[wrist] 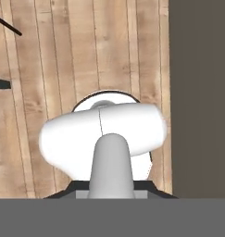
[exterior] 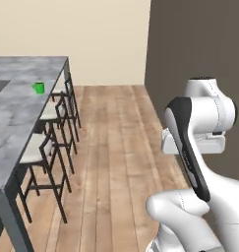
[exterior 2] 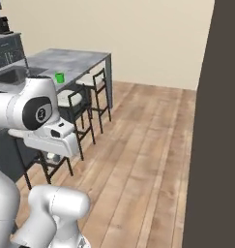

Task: Pick up the marshmallow and place it in the cup of hot chocolate on the dining counter.

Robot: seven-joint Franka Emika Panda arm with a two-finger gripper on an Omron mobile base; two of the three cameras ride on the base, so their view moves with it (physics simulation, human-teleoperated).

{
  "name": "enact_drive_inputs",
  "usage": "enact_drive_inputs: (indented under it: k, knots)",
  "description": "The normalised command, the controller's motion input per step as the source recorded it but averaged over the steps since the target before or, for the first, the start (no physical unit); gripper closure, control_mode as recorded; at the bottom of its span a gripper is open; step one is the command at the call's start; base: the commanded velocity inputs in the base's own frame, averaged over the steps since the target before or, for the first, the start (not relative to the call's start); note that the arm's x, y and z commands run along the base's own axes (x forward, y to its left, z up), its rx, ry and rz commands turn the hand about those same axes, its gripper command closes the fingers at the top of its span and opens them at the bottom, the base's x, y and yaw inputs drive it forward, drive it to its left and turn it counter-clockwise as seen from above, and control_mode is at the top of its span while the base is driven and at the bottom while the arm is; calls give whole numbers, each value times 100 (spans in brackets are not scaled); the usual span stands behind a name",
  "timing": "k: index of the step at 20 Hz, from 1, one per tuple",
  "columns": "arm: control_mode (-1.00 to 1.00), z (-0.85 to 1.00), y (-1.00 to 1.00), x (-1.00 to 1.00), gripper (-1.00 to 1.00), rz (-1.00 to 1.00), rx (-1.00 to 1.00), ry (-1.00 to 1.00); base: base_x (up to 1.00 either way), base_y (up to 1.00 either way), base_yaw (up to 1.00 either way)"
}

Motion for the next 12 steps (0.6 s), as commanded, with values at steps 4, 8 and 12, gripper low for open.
enact_drive_inputs:
  k: [4, 8, 12]
  knots:
    - [100, 0, 0, 0, 100, 0, 0, 0, 100, -74, 52]
    - [100, 0, 0, 0, 100, 0, 0, 0, 100, -75, 52]
    - [100, 0, 0, 0, 100, 0, 0, 0, 100, -78, 52]
